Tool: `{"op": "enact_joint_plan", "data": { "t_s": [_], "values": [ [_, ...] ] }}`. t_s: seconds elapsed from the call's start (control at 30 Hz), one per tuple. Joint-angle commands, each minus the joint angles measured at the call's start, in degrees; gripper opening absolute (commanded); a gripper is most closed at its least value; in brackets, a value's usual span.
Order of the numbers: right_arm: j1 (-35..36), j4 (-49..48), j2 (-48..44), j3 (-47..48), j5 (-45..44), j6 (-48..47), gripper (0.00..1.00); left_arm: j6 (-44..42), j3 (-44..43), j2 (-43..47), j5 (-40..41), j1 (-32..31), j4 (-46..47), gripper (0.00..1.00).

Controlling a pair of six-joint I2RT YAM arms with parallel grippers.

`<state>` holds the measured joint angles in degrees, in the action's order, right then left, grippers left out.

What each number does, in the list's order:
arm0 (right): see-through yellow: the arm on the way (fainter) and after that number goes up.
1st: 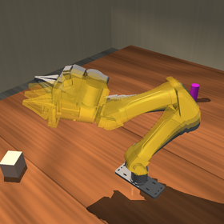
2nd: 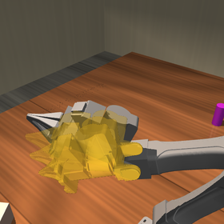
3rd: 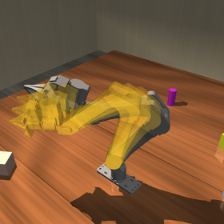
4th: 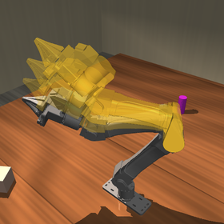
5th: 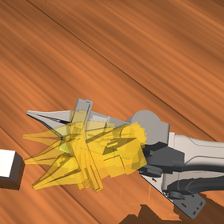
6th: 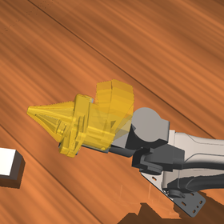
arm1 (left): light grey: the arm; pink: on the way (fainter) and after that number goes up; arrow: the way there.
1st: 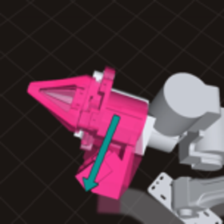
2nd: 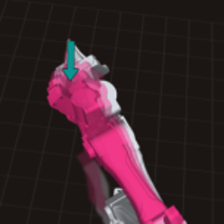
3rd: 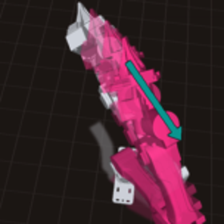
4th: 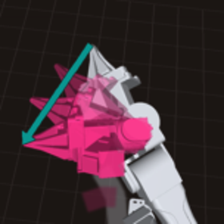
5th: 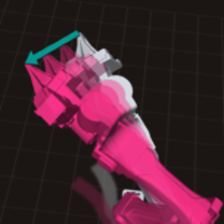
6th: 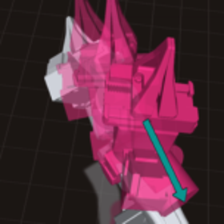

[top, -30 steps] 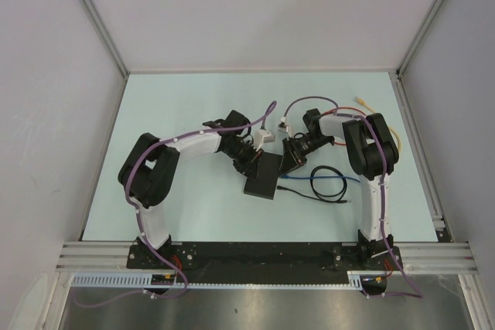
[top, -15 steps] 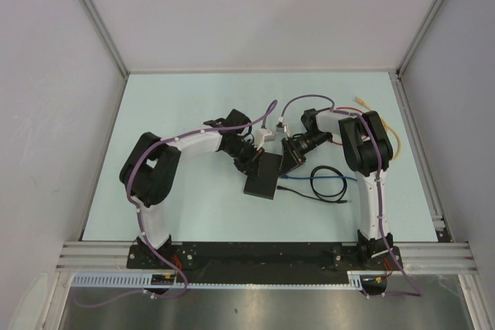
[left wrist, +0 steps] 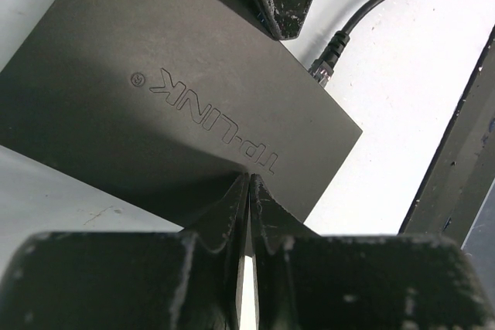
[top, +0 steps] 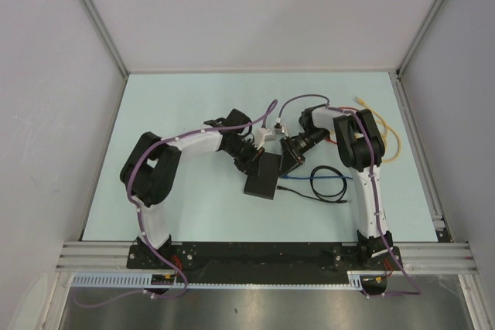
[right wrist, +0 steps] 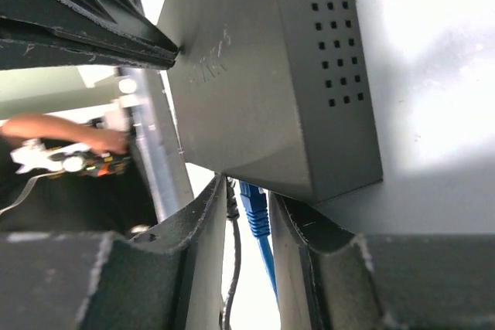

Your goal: Pull the plug from the switch port

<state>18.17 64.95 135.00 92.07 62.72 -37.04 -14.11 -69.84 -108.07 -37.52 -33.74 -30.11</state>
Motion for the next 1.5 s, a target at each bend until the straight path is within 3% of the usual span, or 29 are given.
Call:
{"op": "enact_joint_plan", "data": {
  "t_s": [0.0, 0.23, 0.73, 1.07, 1.33, 1.47],
  "values": [
    [-0.77, 5.88, 5.19, 3.81, -3.4, -8.31, 0.31, -2.42, -0.29, -2.14, 4.82, -0.01, 0.14, 0.1],
    [-1.04, 4.93, 4.22, 2.59, -2.87, -8.93, 0.32, -2.41, -0.29, -2.23, 4.82, -0.28, 0.49, 0.11],
    [-1.91, -7.81, 2.02, -1.37, -7.26, 7.49, 0.32, -2.41, -0.73, -2.67, 5.26, -1.07, 0.58, 0.11],
    [2.21, -12.57, -1.05, -3.13, -13.04, 13.84, 0.31, -2.41, -0.56, -2.76, 5.53, -1.42, 0.66, 0.12],
    [3.71, -12.39, -0.44, -3.48, -18.41, 14.71, 0.15, -2.41, -0.64, -2.67, 5.88, -1.86, 0.66, 0.13],
    [2.57, -10.55, -0.96, -3.65, -20.62, 14.27, 0.13, -2.33, -0.47, -2.58, 5.88, -1.86, 0.75, 0.13]
  ]
}}
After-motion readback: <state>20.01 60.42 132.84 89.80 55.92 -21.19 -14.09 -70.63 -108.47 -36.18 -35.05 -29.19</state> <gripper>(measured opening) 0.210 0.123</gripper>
